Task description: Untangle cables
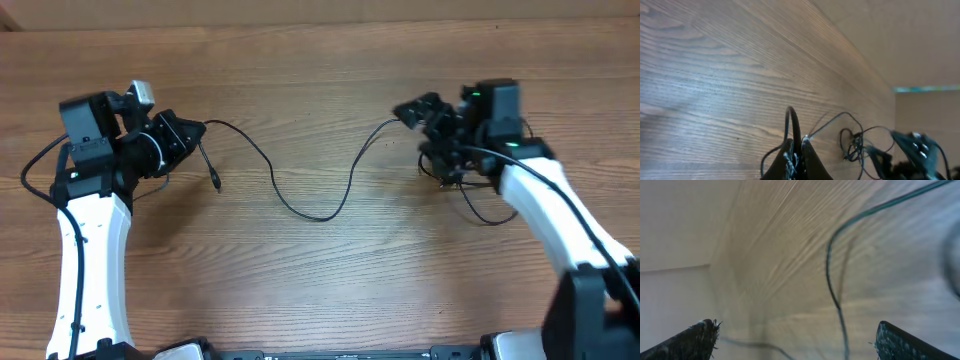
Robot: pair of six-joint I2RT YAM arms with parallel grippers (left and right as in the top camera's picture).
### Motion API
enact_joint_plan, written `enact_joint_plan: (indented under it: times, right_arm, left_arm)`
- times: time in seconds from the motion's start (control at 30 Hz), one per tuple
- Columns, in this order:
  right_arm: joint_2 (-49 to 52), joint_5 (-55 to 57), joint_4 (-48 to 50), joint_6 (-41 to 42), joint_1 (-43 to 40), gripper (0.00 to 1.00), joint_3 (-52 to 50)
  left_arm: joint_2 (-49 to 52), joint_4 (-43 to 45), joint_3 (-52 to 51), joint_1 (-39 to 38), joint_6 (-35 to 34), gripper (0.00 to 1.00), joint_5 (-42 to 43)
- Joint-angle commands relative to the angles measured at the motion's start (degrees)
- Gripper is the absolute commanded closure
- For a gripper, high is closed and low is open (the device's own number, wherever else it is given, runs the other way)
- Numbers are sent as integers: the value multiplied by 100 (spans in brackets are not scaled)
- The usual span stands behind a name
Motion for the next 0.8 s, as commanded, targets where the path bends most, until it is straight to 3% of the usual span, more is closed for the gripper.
enact_joint_plan:
  times: [0.0,0.33,0.4,0.43,0.5,0.63,0.7,0.77]
  right_arm:
    - [597,616,328,922,144,0,-31]
    - [1714,1397,2275,686,149,3,-28]
    - [1867,1499,2553,686,149,16,-28]
    - [1945,1598,2662,686,149,29,-28]
    - [2061,1757,2855,684,149,46,-28]
    - [2166,1764,3388,638,149,73,-26]
    - [2159,1593,3576,479,149,96,-9]
    - [2157,999,3665,101,149,96,72]
  left_arm:
    - [-33,-116,101,2,289,96,17]
    - [-68,-870,101,0,334,96,101]
    - [-70,-1110,101,0,339,96,131]
    - [-68,-1259,101,0,391,96,155]
    - [-70,-1491,101,0,638,96,348]
    - [-70,-1784,109,0,1110,96,901]
    - [-68,-1849,109,0,1233,96,981]
    - [-68,-1858,109,0,1231,96,979]
